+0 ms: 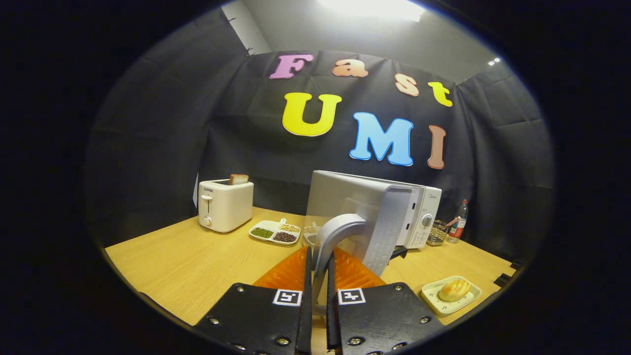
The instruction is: Open the microwave, put the food inside, and close the microwave door.
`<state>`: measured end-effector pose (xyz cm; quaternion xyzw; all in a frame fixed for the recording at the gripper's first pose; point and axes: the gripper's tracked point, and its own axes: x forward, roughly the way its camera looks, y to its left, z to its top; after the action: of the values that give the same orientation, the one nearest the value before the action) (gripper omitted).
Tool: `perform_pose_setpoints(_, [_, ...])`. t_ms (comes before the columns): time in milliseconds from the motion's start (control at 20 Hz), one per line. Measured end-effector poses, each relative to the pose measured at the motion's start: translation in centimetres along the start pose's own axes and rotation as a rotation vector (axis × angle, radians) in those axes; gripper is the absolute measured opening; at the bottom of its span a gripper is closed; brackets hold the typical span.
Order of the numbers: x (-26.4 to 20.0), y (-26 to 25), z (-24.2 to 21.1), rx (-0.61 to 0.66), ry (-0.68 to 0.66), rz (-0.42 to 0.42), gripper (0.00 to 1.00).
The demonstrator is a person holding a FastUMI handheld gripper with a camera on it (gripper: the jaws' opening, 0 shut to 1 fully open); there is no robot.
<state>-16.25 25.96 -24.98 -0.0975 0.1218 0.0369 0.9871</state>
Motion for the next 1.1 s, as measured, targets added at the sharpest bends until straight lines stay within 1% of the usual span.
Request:
perform_pose_setpoints(100, [-0.5, 0.5, -0.2, -0.021, 0.026, 0.003, 0.13])
perform_pose_setpoints(150, [-1.3, 0.8, -0.6, -0.015, 0.048, 0.028, 0.13])
perform_pose_setpoints(250, [-3.0, 2.5, -0.1, -0.012, 0.047, 0.127, 0.14])
perform_pose_setpoints(300, [-3.9, 3.2, 0.1, -0.021, 0.04, 0.177, 0.18])
perform_pose_setpoints(350, [-4.7, 2.9, 0.2, -0.033, 0.025, 0.208, 0.25])
perform_pose_setpoints(400, [-5.4, 2.3, 0.4, -0.052, 0.006, 0.221, 0.36])
perform_pose_setpoints(450, [-5.8, 1.6, 0.4, -0.077, -0.001, 0.223, 0.39])
perform_pose_setpoints(500, [-6.3, 0.9, 0.4, -0.101, -0.013, 0.241, 0.55])
perform_pose_setpoints(550, [-6.6, -0.1, 0.5, -0.124, -0.023, 0.243, 0.65])
perform_pose_setpoints(600, [-6.9, -1.2, 0.5, -0.149, -0.034, 0.239, 0.8])
perform_pose_setpoints(650, [-7.0, -2.5, 0.4, -0.172, -0.041, 0.236, 0.83])
perform_pose_setpoints(700, [-7.3, -3.9, 0.5, -0.173, -0.063, 0.239, 0.84])
perform_pose_setpoints(850, [-7.6, -7.8, 0.1, -0.144, -0.081, 0.27, 0.87])
perform_pose_setpoints(1000, [-6.9, -14.0, -1.9, -0.174, -0.048, 0.226, 0.87])
perform_pose_setpoints(1100, [-6.0, -18.3, -3.5, -0.172, -0.034, 0.183, 0.87])
